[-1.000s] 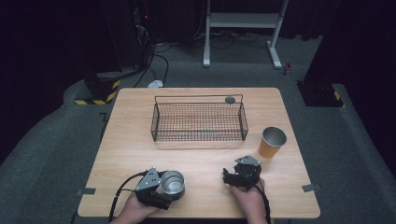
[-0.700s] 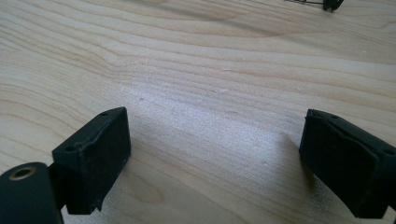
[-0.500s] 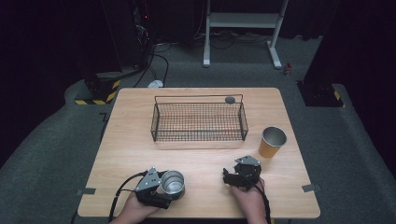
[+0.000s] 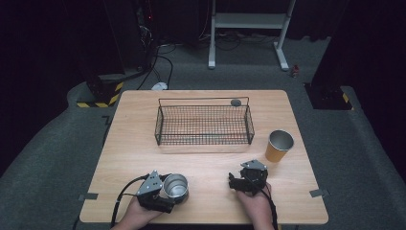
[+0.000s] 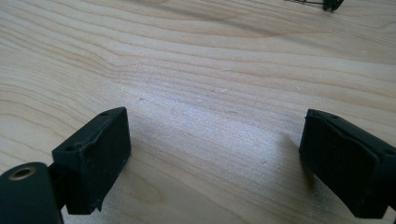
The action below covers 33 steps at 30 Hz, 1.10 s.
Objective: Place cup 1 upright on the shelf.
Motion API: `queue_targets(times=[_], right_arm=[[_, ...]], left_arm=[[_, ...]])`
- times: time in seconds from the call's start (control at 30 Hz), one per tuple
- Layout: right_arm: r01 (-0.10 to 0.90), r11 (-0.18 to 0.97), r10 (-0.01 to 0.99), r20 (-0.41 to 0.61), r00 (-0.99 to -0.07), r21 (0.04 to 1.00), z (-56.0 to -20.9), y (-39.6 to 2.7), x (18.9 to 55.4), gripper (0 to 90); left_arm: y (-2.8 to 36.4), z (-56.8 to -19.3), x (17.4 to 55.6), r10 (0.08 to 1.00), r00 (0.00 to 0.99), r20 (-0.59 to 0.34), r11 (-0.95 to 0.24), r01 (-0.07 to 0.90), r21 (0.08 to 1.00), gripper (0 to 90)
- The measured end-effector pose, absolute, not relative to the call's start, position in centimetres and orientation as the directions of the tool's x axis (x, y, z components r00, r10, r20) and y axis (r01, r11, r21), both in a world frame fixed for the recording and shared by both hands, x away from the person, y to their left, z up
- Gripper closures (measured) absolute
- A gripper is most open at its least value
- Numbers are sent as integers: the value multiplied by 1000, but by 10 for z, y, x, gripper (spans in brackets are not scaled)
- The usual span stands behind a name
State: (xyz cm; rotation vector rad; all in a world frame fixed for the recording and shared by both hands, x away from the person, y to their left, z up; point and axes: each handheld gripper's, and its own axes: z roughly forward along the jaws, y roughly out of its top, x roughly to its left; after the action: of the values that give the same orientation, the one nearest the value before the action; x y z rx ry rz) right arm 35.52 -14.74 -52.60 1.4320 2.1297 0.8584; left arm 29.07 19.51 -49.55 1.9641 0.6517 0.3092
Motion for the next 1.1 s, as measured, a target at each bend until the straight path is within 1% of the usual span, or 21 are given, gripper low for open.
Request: queue_targets(times=[0.23,0.57,0.67,0.8,1.1], right_arm=[[660,274,928,-12,-373,699,-526,-147,355,88],[661,274,928,-11,-373,698,-526,-147,355,88],[660,274,928,-12,-373,700,-526,-147,355,88],[661,273,928,-11,-371,699,-526,-147,355,88],[660,274,928,-12,-372,699,-526,-147,355,88]], left_arm=[[203,-492,295,595,801,-69,-321,316,893,148],[227,-492,312,678,734,-41,-297,325,898,149],[232,-493,315,696,717,-45,-286,334,898,149],[236,-494,318,714,699,-29,-290,333,897,149],[242,-497,323,741,671,-25,-287,351,891,149]])
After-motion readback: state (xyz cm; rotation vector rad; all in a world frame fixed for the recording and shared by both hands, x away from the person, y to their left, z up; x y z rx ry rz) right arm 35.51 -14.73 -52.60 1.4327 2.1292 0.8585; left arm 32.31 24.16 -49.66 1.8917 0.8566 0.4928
